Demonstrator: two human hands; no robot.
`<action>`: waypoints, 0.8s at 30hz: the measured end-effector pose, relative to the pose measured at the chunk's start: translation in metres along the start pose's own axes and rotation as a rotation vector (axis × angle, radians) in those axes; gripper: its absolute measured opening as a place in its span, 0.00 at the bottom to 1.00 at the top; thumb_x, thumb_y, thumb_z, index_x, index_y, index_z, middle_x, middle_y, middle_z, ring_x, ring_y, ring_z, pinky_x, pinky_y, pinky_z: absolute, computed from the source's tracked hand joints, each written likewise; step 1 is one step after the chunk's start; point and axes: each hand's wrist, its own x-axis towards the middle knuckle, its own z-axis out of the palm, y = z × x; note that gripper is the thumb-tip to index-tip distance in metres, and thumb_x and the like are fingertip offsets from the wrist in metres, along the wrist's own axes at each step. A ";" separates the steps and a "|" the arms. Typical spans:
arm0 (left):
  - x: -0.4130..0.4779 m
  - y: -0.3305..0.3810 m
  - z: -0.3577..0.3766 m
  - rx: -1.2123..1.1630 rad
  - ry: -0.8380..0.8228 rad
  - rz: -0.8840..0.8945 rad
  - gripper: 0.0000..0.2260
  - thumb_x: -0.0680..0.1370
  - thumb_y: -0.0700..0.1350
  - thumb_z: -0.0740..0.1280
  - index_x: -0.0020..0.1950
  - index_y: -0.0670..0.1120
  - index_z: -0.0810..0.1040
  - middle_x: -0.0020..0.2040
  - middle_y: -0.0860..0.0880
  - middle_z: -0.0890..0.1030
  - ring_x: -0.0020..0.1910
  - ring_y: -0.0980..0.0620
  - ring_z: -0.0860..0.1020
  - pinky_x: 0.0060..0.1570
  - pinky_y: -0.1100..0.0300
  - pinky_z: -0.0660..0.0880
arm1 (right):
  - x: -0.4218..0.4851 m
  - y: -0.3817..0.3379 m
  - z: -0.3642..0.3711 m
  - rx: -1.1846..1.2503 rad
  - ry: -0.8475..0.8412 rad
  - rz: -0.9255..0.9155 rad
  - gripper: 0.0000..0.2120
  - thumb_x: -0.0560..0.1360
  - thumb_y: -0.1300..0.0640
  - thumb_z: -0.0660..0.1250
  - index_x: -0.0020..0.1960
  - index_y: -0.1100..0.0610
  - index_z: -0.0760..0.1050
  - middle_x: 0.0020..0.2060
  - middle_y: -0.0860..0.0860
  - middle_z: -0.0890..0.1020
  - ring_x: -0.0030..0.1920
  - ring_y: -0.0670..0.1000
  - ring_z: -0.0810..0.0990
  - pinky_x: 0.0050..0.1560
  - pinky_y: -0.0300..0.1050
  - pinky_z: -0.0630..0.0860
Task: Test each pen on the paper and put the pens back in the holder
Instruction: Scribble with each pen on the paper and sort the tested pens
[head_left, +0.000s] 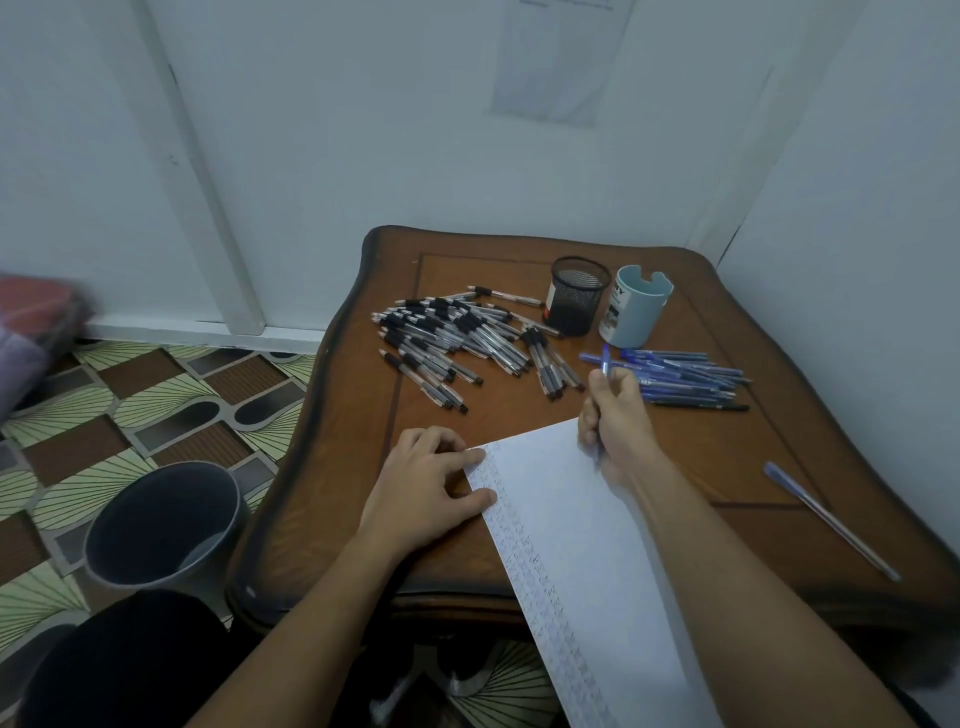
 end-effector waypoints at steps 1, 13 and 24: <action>0.000 -0.001 0.000 0.002 -0.002 -0.001 0.26 0.72 0.68 0.63 0.67 0.59 0.75 0.59 0.63 0.69 0.62 0.59 0.60 0.61 0.61 0.62 | -0.001 -0.003 -0.009 -0.129 -0.005 -0.034 0.06 0.84 0.50 0.57 0.49 0.51 0.68 0.30 0.51 0.70 0.27 0.48 0.66 0.26 0.42 0.62; 0.000 -0.004 0.003 -0.010 0.059 0.046 0.34 0.66 0.73 0.54 0.64 0.57 0.77 0.56 0.64 0.69 0.60 0.60 0.60 0.61 0.55 0.65 | -0.024 -0.022 -0.196 -0.981 0.347 -0.006 0.04 0.75 0.56 0.70 0.42 0.55 0.80 0.41 0.54 0.82 0.46 0.57 0.80 0.42 0.46 0.70; 0.002 0.001 0.004 0.008 0.055 0.050 0.35 0.65 0.74 0.53 0.63 0.57 0.78 0.56 0.63 0.69 0.59 0.60 0.60 0.62 0.53 0.65 | -0.032 -0.006 -0.222 -1.097 0.424 -0.057 0.11 0.77 0.59 0.65 0.58 0.59 0.81 0.54 0.58 0.82 0.53 0.57 0.78 0.57 0.51 0.73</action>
